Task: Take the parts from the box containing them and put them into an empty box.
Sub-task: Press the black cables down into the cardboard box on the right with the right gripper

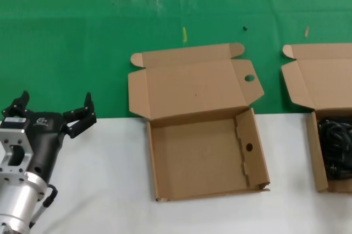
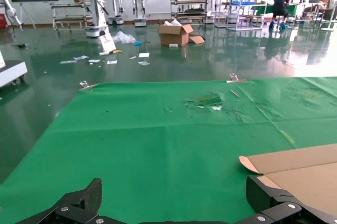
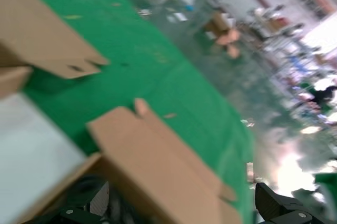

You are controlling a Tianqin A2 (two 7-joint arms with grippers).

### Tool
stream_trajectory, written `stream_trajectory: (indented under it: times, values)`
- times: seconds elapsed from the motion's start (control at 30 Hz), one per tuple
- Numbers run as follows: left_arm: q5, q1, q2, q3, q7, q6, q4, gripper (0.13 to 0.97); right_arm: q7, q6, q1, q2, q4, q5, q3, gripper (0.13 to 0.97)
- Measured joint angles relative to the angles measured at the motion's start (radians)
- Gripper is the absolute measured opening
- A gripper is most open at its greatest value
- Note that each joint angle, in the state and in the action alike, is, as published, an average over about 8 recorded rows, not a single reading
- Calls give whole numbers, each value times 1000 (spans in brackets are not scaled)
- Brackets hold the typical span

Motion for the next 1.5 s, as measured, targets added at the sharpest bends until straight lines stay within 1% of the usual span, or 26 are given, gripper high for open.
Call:
stream_trajectory:
  times: [0.13,0.23,0.33,0.43,0.57,0.7,0.93,1.13,1.5]
  values:
    - [0,0,0,0,0,0,0,966,-46,48,-40,179,65,171,-93,966]
    - [0,0,0,0,0,0,0,966,-84,80,-43,297,81,280,-164,966]
    - [0,0,0,0,0,0,0,966,-129,102,-17,382,69,359,-227,966]
    - [0,0,0,0,0,0,0,966,-180,115,29,430,46,413,-278,966]
    - [0,0,0,0,0,0,0,966,-251,123,111,450,22,468,-340,966]
    - [0,0,0,0,0,0,0,966,-322,125,206,441,5,531,-415,966]
    - [0,0,0,0,0,0,0,966,-426,127,361,423,-33,673,-570,966]
    - [0,0,0,0,0,0,0,966,-448,133,435,435,-54,726,-650,966]
    - [0,0,0,0,0,0,0,966,-440,149,523,437,-73,740,-751,958]
